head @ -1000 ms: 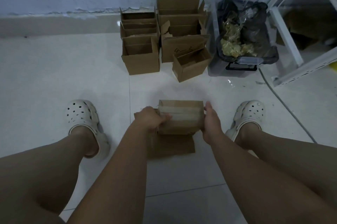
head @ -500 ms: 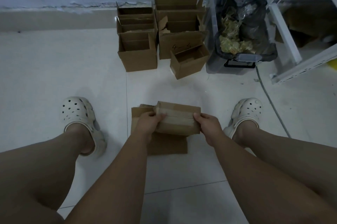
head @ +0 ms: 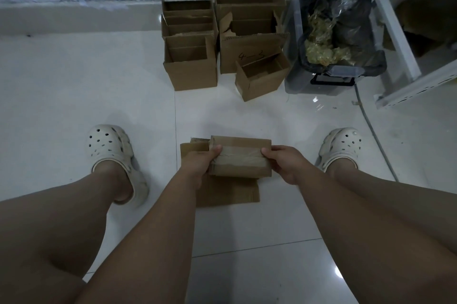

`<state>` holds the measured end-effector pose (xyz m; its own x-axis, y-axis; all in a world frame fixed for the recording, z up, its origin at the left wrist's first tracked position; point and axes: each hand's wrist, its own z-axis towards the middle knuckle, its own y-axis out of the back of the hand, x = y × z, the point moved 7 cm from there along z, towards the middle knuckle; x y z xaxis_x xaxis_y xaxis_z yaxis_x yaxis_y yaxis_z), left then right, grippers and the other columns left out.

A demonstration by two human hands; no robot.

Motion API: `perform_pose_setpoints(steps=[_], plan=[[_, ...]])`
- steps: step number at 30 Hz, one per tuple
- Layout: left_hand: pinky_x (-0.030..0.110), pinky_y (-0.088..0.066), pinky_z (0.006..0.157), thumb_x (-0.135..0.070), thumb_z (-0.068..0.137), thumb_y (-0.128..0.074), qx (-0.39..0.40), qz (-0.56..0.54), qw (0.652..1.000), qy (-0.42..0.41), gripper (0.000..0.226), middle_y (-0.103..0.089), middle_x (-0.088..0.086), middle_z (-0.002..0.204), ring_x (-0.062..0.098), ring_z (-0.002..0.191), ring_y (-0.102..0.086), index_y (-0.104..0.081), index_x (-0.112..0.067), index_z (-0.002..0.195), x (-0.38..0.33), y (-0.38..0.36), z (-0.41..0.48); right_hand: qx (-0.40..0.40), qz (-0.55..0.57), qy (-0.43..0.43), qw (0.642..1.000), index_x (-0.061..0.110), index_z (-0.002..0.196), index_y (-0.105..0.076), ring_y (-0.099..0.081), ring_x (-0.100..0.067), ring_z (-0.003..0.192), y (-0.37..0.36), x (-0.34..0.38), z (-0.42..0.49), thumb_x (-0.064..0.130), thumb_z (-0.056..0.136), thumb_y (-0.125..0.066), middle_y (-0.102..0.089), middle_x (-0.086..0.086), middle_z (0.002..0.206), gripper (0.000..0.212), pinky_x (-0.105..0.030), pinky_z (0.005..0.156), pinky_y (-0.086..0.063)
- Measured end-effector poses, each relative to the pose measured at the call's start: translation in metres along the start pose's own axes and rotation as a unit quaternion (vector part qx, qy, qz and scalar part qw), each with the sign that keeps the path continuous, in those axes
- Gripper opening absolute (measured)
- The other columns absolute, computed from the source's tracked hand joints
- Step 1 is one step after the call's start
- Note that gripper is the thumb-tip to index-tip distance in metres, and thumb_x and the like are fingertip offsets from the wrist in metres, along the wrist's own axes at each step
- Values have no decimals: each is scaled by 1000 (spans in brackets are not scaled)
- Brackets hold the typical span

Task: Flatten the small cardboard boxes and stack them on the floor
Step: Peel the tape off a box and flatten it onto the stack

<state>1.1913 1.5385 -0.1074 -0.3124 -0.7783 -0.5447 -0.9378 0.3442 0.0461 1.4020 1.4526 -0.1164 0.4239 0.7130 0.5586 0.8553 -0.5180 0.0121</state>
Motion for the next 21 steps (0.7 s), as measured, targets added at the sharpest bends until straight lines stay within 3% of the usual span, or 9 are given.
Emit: perform_pose_setpoints(steps=[3,7,10,14,15,18,21], plan=[[33,-47,93,-42,86,-64,-2,14,1000,-2,48,-63,7,110,15,102,-52,-62,-3,114,4,0,3,4,-6,-13,1000,-2,118,-59,-63,-18,94,0,1,3,6,87,-66,-66,-11,109,33,-21,74,-50],[20,-41,63,-40,88,-62,10,1,1000,-2,28,-60,-4,87,7,83,-54,-64,-12,93,-1,-2,4,7,-13,-25,1000,1,115,-61,-60,-16,88,1,-1,7,10,87,-68,-67,-7,103,31,-20,68,-44],[24,-48,69,-32,89,-63,25,-43,999,11,25,-65,8,101,18,90,-61,-63,-7,94,1,-5,7,7,-11,-29,999,1,110,-64,-53,-20,95,2,-4,9,12,86,-69,-65,-9,106,27,-24,72,-40],[28,-52,81,-29,86,-67,27,-76,997,13,49,-62,13,119,22,100,-60,-55,0,123,2,-5,7,11,0,-21,1000,4,95,-67,-59,-21,105,2,-6,10,12,86,-68,-66,-13,117,11,-27,83,-41],[27,-53,80,-28,86,-68,30,-79,996,14,49,-63,12,117,21,99,-61,-55,0,124,2,-5,7,11,3,-20,1000,4,94,-68,-58,-21,105,2,-6,10,11,86,-68,-65,-14,119,10,-28,85,-41],[18,-49,60,-27,86,-68,31,-70,997,18,37,-66,3,94,13,82,-61,-62,-2,112,-1,-5,5,9,15,-21,1000,-1,100,-67,-58,-23,103,2,-7,12,9,85,-69,-66,-15,116,18,-30,91,-43],[17,-47,55,-25,85,-69,24,-76,997,21,28,-65,1,88,13,78,-60,-64,-3,102,-1,-5,4,14,17,-21,1000,2,94,-67,-59,-27,115,2,-8,12,8,86,-68,-65,-17,120,11,-38,108,-40]])
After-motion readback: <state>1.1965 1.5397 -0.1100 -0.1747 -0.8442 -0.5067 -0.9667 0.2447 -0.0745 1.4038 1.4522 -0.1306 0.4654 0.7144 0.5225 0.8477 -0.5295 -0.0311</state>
